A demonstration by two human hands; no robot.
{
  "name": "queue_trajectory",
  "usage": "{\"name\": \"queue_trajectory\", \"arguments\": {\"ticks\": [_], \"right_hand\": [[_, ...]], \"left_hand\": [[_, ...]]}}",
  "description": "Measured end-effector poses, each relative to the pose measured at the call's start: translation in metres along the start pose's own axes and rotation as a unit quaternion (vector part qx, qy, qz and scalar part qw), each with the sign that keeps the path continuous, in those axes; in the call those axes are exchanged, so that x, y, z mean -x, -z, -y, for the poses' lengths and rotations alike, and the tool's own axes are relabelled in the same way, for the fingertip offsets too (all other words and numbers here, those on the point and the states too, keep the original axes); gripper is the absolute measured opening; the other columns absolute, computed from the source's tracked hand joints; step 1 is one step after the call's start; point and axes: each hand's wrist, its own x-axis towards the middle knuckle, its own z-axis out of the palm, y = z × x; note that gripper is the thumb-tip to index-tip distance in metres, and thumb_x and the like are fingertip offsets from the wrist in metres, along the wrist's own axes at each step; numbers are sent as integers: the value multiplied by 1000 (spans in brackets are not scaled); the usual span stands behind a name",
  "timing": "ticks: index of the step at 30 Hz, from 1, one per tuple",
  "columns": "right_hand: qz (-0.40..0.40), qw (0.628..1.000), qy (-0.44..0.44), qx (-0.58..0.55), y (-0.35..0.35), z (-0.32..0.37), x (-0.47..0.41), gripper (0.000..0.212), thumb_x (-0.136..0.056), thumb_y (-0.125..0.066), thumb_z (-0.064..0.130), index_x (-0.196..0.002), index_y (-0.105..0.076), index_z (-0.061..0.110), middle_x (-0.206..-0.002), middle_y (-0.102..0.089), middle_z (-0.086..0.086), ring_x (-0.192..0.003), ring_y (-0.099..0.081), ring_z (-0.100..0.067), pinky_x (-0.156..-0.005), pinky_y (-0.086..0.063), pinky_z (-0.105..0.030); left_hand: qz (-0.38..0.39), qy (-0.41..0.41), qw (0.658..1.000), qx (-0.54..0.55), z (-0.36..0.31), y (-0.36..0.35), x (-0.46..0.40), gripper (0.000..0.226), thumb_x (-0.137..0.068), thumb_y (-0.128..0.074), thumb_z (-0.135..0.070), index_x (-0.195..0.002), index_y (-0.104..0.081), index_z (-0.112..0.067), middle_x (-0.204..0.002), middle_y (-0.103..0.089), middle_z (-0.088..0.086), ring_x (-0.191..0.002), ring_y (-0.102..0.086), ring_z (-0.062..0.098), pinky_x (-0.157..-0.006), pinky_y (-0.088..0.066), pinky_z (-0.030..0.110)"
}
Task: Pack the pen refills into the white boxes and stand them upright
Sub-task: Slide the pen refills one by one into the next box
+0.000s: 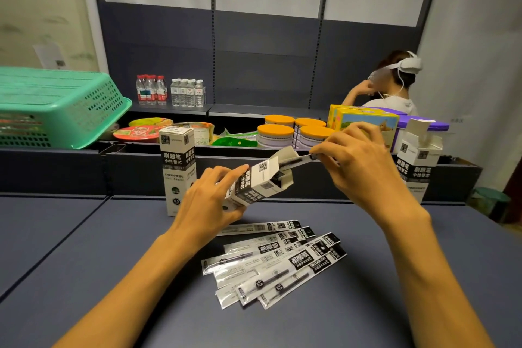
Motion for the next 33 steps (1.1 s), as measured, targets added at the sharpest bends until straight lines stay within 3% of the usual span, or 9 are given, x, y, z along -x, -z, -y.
{"name": "queue_trajectory", "arguments": {"ticks": [7, 12, 28, 33], "right_hand": [[12, 1000, 9, -8, -1, -1, 2, 16, -79, -76, 19, -95, -74, 22, -86, -70, -1, -87, -61, -28, -87, -42, -46], [17, 999, 28, -17, -4, 7, 0, 17, -79, -76, 21, -95, -74, 22, -86, -70, -1, -86, -62, -26, -90, -42, -46], [18, 999, 28, -10, 2, 0, -1, 23, -73, -82, 18, -94, -75, 24, -85, -70, -1, -86, -63, -27, -90, -43, -48], [50, 997, 58, -15, -9, 18, -2, 27, -71, -84, 20, -94, -75, 28, -88, -70, 3, -88, -63, -22, -94, -41, -47]], "left_hand": [[-2, -4, 1000, 14, -3, 0, 0, 81, -68, -83, -29, -140, -46, -22, -112, -57, 0, -95, -52, 16, -61, -48, 27], [-8, -8, 1000, 15, -1, 1, 0, 82, -66, -84, -26, -139, -47, -20, -111, -58, 3, -94, -53, 18, -63, -54, 35], [-9, -1, 1000, 10, 0, 0, 0, 83, -66, -85, -25, -140, -45, -22, -112, -57, 3, -96, -53, 19, -62, -55, 38], [-1, -26, 999, 18, -6, -1, -1, 83, -68, -83, -25, -141, -44, -24, -113, -56, 1, -96, -53, 18, -59, -55, 32]]}}
